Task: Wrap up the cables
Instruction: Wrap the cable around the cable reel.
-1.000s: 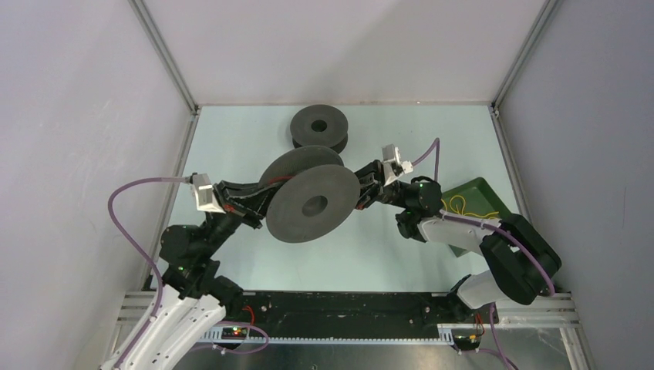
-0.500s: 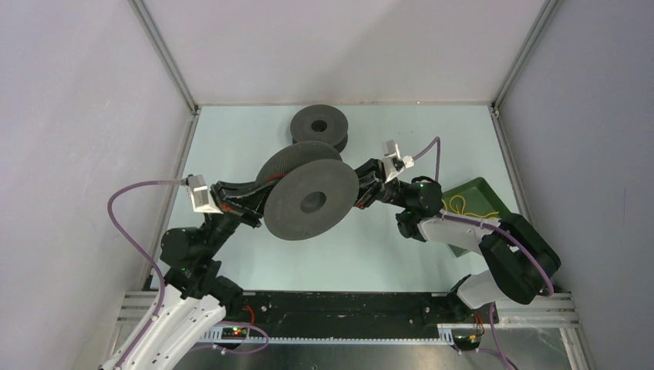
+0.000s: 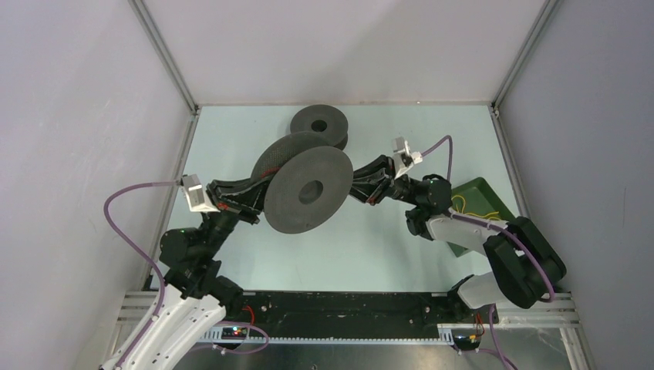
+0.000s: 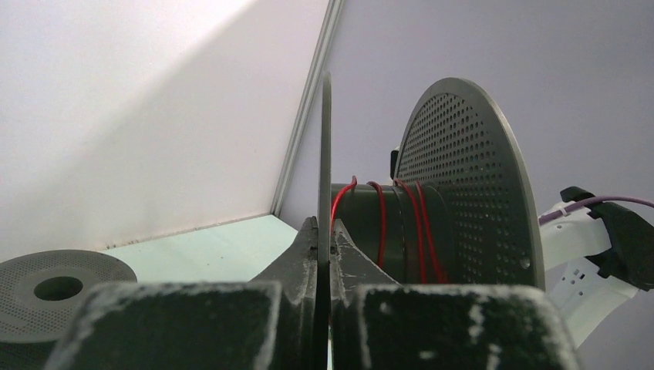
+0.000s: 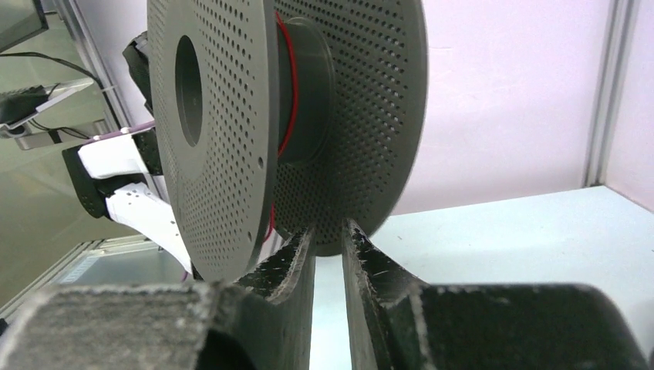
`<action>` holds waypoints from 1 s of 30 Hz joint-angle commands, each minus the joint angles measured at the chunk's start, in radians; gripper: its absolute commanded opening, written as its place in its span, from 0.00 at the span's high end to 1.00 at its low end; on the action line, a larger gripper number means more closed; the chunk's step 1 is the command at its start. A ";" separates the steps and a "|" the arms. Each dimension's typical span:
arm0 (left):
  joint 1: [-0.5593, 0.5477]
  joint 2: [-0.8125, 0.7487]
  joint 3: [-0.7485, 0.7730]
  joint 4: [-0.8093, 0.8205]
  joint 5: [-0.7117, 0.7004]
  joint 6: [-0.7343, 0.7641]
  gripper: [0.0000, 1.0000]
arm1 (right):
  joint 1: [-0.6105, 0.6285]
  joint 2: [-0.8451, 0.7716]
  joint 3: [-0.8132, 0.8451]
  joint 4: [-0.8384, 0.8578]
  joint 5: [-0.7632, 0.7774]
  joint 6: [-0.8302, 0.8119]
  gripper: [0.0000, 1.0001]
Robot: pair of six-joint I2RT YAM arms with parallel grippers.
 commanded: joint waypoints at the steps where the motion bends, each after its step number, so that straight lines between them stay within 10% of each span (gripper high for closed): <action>1: 0.006 -0.008 0.037 0.078 -0.046 -0.009 1.00 | -0.056 -0.038 -0.028 0.033 -0.030 0.026 0.77; 13: 0.012 0.027 0.059 0.042 -0.030 -0.056 1.00 | -0.285 -0.092 -0.082 0.032 -0.073 0.189 0.75; 30: 0.019 0.052 0.112 0.034 -0.037 -0.163 1.00 | -0.158 -0.049 -0.107 0.020 -0.211 0.019 0.59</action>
